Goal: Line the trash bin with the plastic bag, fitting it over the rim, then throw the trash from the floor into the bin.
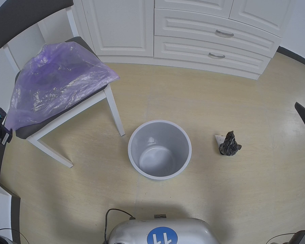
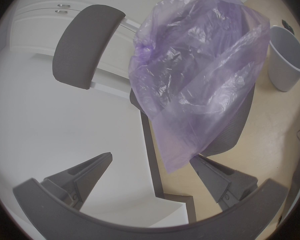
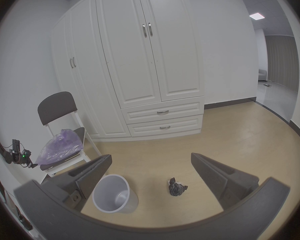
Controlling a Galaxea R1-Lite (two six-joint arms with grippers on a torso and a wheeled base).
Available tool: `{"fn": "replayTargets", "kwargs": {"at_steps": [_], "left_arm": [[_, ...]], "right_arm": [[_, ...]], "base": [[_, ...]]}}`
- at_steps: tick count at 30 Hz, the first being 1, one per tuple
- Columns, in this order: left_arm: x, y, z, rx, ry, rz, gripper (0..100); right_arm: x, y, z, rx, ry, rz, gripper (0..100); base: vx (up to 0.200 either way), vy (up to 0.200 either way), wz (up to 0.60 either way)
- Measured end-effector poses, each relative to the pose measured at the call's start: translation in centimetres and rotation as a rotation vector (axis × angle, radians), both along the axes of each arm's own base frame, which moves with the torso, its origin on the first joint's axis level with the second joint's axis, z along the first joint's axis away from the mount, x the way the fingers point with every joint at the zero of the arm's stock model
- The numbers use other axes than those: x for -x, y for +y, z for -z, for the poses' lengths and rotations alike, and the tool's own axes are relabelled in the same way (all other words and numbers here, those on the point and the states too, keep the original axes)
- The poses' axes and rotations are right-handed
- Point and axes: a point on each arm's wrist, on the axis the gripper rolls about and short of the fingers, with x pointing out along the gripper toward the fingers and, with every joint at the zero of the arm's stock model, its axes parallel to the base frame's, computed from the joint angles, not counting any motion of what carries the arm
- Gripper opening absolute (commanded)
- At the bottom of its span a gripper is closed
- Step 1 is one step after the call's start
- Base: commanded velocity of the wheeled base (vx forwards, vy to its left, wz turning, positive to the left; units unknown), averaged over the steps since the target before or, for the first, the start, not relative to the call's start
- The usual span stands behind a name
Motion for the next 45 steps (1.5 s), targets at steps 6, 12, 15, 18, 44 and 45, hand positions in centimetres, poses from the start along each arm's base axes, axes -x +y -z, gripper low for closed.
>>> {"fn": "replayTargets", "kwargs": {"at_steps": [6,12,15,18,44,45], "left_arm": [[0.3,-0.1,-2.2,-0.026,-0.072,0.002,100],[0.2,-0.1,-3.8,-0.010,-0.150,-0.002,100],[0.2,-0.1,-3.8,0.000,-0.156,0.001,100],[0.2,-0.1,-3.4,0.007,-0.143,0.002,100],[1.8,1.1,0.8,0.080,-0.025,-0.017,100],[1.9,1.1,0.8,0.080,-0.025,-0.019,100]], "right_arm": [[0.3,-0.1,-0.2,-0.005,-0.014,0.000,100],[0.4,-0.2,-0.3,-0.007,-0.019,0.000,100],[0.4,-0.2,-0.3,-0.007,-0.020,0.000,100],[0.3,-0.2,-0.3,-0.006,-0.018,0.000,100],[0.4,-0.2,-0.2,-0.005,-0.018,0.000,100],[0.4,-0.2,-0.3,-0.004,-0.018,0.000,100]], "base": [[0.000,0.000,0.00],[0.000,0.000,0.00],[0.000,0.000,0.00],[0.000,0.000,0.00],[0.000,0.000,0.00],[0.000,0.000,0.00]]}}
